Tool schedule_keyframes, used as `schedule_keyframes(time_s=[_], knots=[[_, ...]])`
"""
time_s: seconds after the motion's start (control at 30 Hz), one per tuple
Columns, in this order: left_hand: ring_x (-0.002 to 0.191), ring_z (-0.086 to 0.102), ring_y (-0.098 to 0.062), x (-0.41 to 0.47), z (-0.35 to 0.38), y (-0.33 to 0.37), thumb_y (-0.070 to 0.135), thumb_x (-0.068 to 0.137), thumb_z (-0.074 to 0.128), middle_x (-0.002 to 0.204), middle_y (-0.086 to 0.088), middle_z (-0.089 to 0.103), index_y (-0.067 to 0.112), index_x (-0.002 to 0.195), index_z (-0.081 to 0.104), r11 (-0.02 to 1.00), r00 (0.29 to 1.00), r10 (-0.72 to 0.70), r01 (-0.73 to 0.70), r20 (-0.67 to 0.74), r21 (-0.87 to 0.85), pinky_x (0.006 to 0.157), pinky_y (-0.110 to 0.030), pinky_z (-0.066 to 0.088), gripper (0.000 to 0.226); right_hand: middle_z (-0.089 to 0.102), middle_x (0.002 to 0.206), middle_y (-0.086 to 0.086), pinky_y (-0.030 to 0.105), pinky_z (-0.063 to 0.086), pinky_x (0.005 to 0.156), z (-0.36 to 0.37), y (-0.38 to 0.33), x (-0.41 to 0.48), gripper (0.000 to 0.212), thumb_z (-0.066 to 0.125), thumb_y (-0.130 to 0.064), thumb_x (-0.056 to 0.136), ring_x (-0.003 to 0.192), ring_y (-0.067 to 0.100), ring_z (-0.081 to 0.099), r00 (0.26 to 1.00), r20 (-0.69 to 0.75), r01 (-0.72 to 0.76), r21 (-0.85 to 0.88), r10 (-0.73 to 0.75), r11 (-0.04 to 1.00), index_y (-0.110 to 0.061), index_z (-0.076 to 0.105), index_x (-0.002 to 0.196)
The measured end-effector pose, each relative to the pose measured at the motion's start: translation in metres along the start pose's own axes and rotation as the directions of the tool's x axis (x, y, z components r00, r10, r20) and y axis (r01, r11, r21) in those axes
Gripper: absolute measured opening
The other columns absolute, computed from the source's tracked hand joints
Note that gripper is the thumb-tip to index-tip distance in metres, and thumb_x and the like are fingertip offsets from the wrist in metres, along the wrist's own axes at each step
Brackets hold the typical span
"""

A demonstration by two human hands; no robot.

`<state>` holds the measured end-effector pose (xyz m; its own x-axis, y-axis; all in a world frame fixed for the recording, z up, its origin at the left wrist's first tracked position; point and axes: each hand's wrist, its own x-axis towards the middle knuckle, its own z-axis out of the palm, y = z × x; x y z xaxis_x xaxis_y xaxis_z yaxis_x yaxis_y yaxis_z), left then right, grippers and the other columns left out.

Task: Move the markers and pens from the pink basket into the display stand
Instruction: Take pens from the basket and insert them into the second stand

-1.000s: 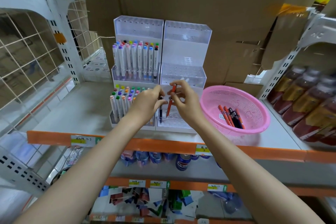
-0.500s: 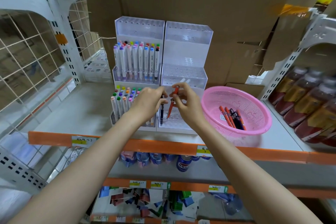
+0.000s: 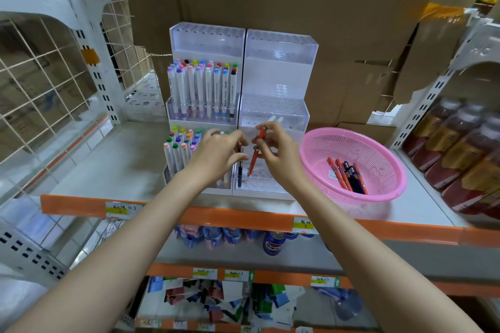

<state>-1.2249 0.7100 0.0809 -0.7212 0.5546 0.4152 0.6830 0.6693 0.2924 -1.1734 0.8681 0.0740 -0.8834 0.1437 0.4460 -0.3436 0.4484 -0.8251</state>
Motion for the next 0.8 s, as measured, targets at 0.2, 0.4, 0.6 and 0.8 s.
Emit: schedule_keyframes(time_s=[0.2,0.4,0.6,0.8], knots=[[0.095,0.064,-0.011,-0.004,-0.008,-0.004,0.028,0.084,0.07,0.098,0.007,0.071,0.021,0.108,0.064,0.998,0.999,0.004,-0.002,0.042,-0.057,0.114,-0.038,0.017,0.026,0.068,0.089,0.001,0.037,0.059,0.077,0.0,0.0,0.0,0.023,0.055,-0.003,0.094,0.086,0.013,0.067,1.0,0.003,0.002,0.008,-0.002,1.0,-0.022,0.051,0.106],[0.088,0.061,-0.013,-0.004,0.001,0.001,0.036,0.083,0.071,0.083,0.009,0.068,0.019,0.093,0.061,0.998,0.998,-0.06,0.059,-0.031,-0.009,0.11,-0.039,0.022,0.022,0.069,0.088,0.002,0.032,0.059,0.075,0.001,0.002,-0.002,0.018,0.056,-0.001,0.093,0.083,0.013,0.067,1.0,0.013,0.006,-0.003,-0.006,1.0,-0.013,0.054,0.107],[0.095,0.058,-0.019,-0.008,0.004,-0.006,0.035,0.083,0.071,0.092,0.004,0.065,0.017,0.096,0.06,1.0,0.999,-0.022,0.022,-0.045,0.017,0.106,-0.04,0.029,0.025,0.068,0.092,0.004,0.013,0.053,0.073,0.0,0.005,-0.007,0.017,0.061,-0.003,0.091,0.083,0.015,0.067,0.993,0.112,0.048,-0.082,-0.039,0.995,-0.011,0.061,0.107],[0.096,0.056,-0.016,-0.012,0.0,-0.008,0.029,0.083,0.071,0.102,0.0,0.063,0.017,0.105,0.06,0.998,1.0,0.021,-0.021,-0.014,-0.062,0.087,-0.032,0.045,0.027,0.065,0.086,0.002,0.013,0.051,0.069,0.001,0.006,-0.005,0.017,0.064,-0.002,0.089,0.076,0.016,0.066,0.99,0.13,0.066,-0.135,-0.049,0.989,-0.01,0.063,0.105]])
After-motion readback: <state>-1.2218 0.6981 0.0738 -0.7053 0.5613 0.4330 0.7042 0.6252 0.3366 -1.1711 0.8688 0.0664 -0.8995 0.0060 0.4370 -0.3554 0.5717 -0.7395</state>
